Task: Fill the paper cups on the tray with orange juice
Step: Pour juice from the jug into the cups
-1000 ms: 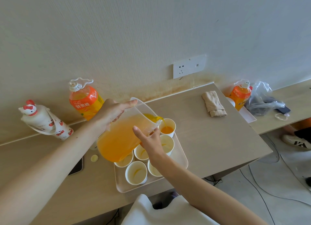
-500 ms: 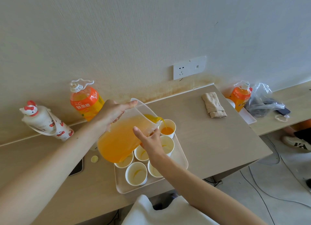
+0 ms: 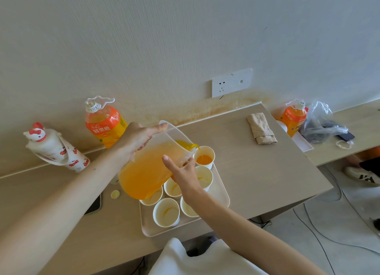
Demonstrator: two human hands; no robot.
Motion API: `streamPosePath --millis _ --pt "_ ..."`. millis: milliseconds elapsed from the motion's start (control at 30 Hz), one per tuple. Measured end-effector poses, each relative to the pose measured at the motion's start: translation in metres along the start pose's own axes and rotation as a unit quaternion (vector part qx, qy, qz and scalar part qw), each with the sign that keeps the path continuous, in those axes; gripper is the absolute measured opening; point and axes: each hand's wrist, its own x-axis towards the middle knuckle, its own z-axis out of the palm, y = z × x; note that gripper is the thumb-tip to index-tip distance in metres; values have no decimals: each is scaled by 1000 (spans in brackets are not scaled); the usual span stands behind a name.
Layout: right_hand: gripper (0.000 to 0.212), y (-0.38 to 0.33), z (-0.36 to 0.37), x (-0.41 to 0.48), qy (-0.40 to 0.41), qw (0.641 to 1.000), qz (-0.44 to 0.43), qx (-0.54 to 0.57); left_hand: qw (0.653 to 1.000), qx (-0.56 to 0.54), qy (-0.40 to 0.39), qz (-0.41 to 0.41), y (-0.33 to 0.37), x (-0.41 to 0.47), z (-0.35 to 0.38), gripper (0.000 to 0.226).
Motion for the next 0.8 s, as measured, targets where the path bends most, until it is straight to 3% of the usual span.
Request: streamPosePath --millis 800 --pt "83 2 1 5 0 1000 7 -8 1000 -1 -1 2 1 3 0 61"
